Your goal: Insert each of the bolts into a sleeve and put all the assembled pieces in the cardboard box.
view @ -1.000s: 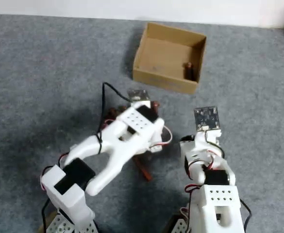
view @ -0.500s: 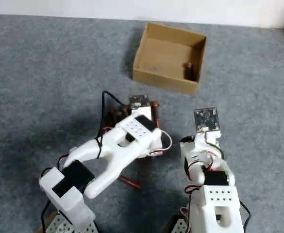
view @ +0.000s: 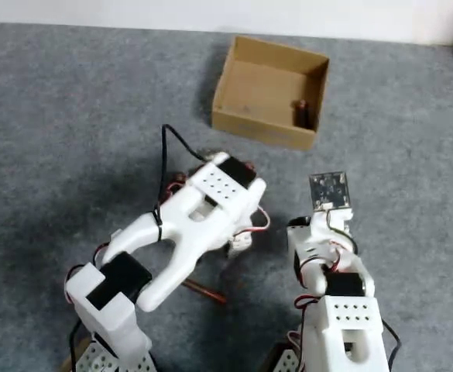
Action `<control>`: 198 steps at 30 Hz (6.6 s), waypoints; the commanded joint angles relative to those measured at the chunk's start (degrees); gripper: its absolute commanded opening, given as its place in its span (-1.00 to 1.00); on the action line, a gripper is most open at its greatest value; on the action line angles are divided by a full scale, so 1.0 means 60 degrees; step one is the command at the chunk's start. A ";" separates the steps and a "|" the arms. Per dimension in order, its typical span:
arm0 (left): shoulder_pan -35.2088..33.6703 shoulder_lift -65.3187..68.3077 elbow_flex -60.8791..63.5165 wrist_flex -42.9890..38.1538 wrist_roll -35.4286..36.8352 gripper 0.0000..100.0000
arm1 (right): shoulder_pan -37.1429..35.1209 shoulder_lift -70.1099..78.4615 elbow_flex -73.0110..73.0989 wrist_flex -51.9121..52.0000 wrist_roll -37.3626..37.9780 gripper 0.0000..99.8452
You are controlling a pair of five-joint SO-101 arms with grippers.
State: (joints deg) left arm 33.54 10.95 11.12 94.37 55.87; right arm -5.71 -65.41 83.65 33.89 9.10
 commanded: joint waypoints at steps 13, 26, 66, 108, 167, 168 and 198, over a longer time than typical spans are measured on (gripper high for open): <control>0.0667 -0.0037 0.2308 -0.1011 0.0103 -0.62 | 0.0051 -0.0110 -0.0022 -0.0476 0.0117 -0.99; 0.0755 -0.0037 0.3377 -0.3370 0.0894 -0.61 | 0.0051 -0.0125 0.0081 -0.0505 0.0117 -0.99; 0.0564 -0.4198 0.2440 -0.1495 -0.7355 -0.99 | 0.0051 -0.0168 0.0242 -0.0755 0.0117 -0.99; -0.2996 -1.7033 0.9385 -1.0374 -0.4733 -0.99 | -0.3919 -0.6601 0.0740 0.0388 0.0029 -0.99; 0.0139 -1.8864 1.1978 -1.0081 -0.3780 -0.99 | -0.5223 -0.6659 -0.0227 0.1897 0.0088 -0.99; 0.0139 -1.8864 1.1978 -1.0081 -0.3780 -0.99 | -0.5223 -0.6659 -0.0227 0.1897 0.0088 -0.99; 0.0652 -1.7941 1.0908 -0.8864 -0.4132 -0.99 | -0.5209 -0.6659 -0.0286 0.1927 0.0982 -0.99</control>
State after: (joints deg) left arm 38.37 -100.44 80.66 41.10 31.60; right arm -36.92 -104.70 84.53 46.99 14.20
